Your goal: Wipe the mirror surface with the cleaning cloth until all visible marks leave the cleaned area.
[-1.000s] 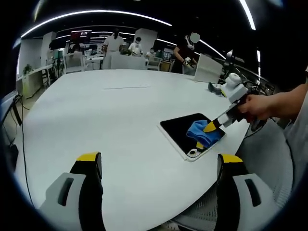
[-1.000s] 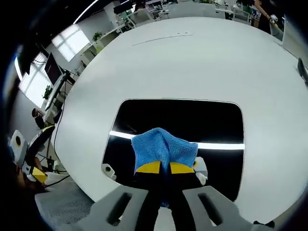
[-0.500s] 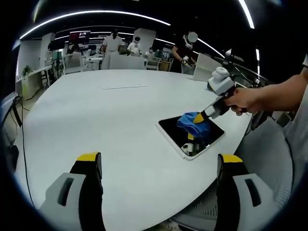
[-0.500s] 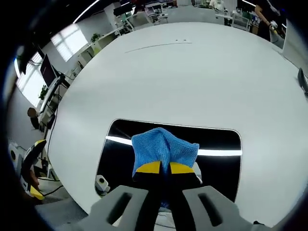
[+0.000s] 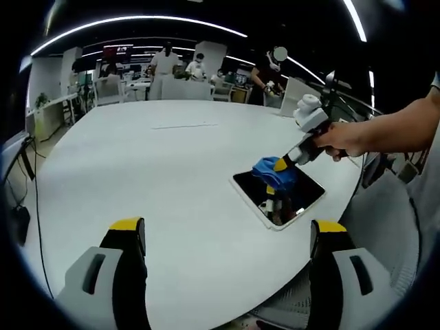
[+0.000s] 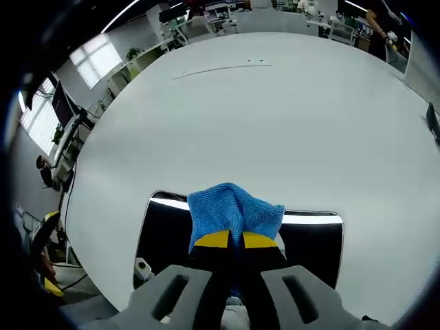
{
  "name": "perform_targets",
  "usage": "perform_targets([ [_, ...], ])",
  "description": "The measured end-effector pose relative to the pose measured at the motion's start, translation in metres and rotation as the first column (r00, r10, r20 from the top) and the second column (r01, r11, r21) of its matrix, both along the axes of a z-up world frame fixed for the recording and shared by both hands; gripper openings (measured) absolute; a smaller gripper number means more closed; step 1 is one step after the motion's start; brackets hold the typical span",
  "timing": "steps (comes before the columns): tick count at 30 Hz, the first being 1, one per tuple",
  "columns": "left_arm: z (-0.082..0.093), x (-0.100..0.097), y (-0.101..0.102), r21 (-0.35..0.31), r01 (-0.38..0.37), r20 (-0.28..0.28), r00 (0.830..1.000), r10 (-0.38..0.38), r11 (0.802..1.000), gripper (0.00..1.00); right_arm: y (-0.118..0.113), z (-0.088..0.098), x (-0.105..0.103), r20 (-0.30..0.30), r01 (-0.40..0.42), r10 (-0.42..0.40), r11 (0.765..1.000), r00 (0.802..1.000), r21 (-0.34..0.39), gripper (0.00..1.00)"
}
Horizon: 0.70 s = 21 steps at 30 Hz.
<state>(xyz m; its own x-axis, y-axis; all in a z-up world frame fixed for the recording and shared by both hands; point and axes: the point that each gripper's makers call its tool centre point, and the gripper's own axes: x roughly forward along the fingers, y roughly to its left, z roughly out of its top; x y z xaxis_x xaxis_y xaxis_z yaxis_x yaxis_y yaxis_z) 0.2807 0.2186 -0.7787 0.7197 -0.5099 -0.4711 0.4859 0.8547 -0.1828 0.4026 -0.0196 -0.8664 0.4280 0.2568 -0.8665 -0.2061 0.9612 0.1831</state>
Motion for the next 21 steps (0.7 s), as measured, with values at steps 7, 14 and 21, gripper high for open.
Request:
perform_targets([
  [7,-0.004,-0.002,0.003,0.003,-0.004,-0.009,1.000,0.004,1.000,0.99,-0.001,-0.002,0.009,0.016,0.014,-0.014,1.000,1.000,0.008,0.00],
  [14,-0.001,0.000,-0.001,-0.001,0.002,0.001,1.000,-0.002,1.000,0.99,0.000,-0.002,0.011,0.054,0.010,-0.010,1.000,0.999,-0.015,0.00],
  [21,0.000,-0.001,-0.004,0.007,0.015,0.003,1.000,-0.015,1.000,0.99,-0.004,0.000,0.010,0.038,0.042,-0.044,0.998,0.998,0.042,0.00],
])
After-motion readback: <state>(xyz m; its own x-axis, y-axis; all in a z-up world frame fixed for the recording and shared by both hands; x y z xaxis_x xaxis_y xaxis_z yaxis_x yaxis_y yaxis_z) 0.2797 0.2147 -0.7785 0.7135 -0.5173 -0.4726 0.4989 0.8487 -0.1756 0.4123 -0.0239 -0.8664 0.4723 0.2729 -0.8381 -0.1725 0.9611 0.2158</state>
